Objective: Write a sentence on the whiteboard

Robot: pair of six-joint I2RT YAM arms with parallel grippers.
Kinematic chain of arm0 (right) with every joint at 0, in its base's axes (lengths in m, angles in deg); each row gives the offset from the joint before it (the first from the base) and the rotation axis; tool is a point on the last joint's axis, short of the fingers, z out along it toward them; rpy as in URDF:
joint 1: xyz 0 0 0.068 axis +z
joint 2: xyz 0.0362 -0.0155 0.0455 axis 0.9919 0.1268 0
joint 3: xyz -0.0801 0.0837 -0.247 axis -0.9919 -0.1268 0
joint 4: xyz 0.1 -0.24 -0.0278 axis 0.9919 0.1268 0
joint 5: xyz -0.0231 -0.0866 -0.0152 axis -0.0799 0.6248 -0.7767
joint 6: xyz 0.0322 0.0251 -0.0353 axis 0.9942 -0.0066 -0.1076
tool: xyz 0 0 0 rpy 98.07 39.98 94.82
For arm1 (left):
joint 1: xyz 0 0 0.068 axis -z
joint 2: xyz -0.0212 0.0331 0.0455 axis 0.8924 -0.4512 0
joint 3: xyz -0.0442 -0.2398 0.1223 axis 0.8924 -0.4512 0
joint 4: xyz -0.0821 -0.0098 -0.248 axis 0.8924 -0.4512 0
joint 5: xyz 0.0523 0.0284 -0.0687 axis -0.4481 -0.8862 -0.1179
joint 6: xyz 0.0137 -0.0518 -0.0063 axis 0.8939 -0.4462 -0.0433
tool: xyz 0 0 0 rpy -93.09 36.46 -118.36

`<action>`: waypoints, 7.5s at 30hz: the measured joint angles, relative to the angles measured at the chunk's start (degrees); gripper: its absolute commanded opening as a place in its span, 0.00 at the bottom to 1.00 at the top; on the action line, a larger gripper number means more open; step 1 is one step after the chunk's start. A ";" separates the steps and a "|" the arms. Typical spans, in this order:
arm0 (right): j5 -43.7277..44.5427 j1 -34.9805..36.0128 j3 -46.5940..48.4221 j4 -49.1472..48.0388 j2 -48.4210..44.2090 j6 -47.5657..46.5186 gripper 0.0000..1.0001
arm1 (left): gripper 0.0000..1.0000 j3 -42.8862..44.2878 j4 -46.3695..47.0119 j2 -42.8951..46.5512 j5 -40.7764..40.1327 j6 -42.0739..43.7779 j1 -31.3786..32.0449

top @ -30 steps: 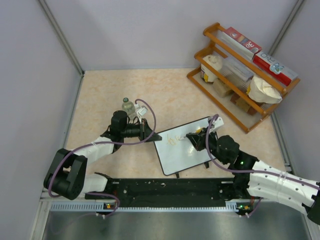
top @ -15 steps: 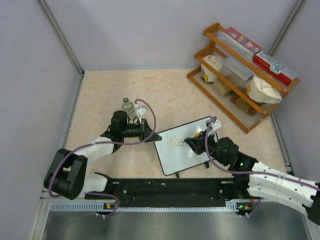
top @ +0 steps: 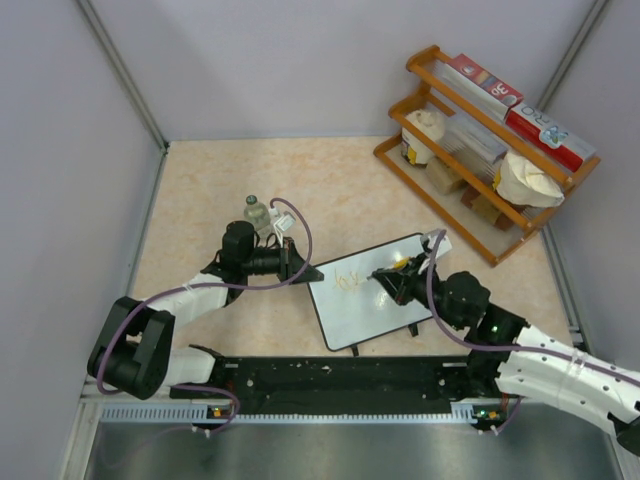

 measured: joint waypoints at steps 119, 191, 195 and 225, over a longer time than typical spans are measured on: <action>1.33 -7.19 5.88 3.19 6.56 -4.13 0.00 | 0.00 0.00 0.50 -0.74 0.42 -0.31 -0.11; 2.82 -7.19 4.33 1.95 5.53 -2.49 0.00 | 0.00 0.00 0.63 -1.01 0.46 -0.48 -0.17; 2.99 -7.19 4.33 1.99 5.49 -2.47 0.00 | 0.00 0.00 0.63 -1.01 0.46 -0.48 -0.17; 3.48 -7.21 1.53 5.25 0.59 -0.87 0.00 | 0.00 0.00 0.66 -1.01 0.48 -0.48 -0.17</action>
